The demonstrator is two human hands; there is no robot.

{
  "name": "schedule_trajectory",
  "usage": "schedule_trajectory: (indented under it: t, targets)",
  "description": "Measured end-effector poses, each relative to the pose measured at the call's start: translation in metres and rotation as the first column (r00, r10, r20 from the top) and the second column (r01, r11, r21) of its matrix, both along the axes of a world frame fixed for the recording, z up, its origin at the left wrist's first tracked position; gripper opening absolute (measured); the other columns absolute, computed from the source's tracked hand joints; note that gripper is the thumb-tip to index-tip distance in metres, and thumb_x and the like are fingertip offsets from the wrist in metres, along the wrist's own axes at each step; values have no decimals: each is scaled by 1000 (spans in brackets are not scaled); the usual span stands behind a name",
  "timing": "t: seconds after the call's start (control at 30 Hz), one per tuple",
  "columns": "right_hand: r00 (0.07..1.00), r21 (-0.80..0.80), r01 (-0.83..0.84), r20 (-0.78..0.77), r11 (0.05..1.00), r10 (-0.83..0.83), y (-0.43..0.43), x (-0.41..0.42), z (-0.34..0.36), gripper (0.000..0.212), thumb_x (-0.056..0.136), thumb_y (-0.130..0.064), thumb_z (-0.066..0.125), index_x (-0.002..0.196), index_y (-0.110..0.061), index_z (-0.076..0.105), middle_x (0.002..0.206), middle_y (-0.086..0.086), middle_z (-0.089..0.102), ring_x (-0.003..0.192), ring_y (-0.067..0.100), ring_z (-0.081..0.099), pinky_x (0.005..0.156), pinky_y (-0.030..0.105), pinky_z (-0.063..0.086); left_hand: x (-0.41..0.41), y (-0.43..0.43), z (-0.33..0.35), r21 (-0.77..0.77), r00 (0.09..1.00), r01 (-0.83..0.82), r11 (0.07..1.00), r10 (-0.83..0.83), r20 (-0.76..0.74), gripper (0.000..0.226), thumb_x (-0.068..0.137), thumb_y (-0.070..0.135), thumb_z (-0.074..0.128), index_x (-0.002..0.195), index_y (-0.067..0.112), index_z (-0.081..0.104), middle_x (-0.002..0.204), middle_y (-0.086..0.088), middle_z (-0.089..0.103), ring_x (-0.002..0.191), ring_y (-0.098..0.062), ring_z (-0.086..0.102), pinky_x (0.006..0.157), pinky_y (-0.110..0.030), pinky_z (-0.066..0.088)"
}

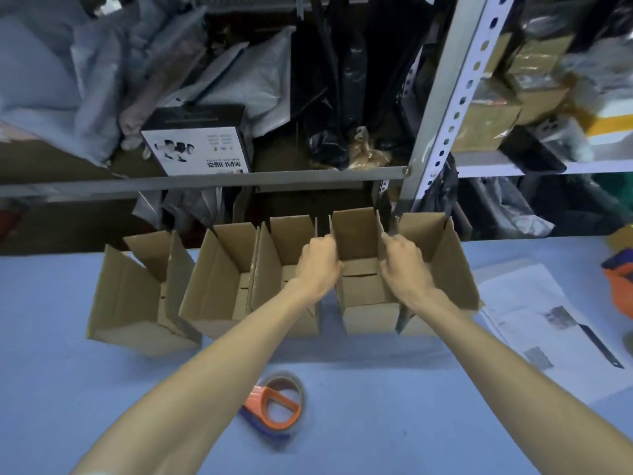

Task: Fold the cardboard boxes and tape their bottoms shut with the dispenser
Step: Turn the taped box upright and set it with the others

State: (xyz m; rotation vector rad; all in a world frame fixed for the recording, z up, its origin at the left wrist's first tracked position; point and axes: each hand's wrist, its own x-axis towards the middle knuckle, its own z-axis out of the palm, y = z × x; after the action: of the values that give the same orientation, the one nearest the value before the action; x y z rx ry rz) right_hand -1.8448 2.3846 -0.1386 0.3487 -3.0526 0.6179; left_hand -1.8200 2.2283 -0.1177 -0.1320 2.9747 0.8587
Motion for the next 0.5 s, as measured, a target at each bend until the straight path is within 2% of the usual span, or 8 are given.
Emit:
schedule_trajectory:
  t: [0.1,0.27,0.37,0.43,0.5]
  targets:
    - [999,68,-23,33,997,20,-2,-1,-6,50,89,2,54,138,-2,42,120,15,54,106,33,58,84,37,48,-3,1,-7,-30,999,22,999,-21,25,25,91,6,61,115,1,58,108,-16,65,102,-29,63,79,-32,53]
    - [1000,122,5,12,993,-7,-3,0,-8,42,84,7,55,124,1,47,116,19,54,99,36,60,71,33,44,-8,5,-10,-77,999,31,997,-29,31,25,91,8,61,113,0,57,110,-17,63,103,-33,61,71,-30,44]
    - [1000,170,20,-2,985,-19,-5,4,-5,38,84,8,55,120,0,47,114,19,53,97,35,58,66,30,35,-7,1,-10,-56,998,59,997,-58,17,24,92,14,59,112,0,58,110,-17,62,102,-33,61,78,-36,51]
    - [999,208,28,-36,978,-21,-6,7,-2,35,83,7,56,117,-1,48,114,17,51,98,33,55,66,31,37,-2,-8,-7,-24,997,70,997,-71,-29,30,93,17,58,119,2,58,114,-15,60,102,-30,61,86,-40,53]
    - [998,227,36,-67,973,-22,-8,10,3,38,83,6,57,119,-1,48,118,17,50,104,31,50,72,32,42,7,-24,-4,8,994,72,997,-71,-83,35,92,19,58,125,8,57,113,-10,61,98,-22,62,87,-40,53]
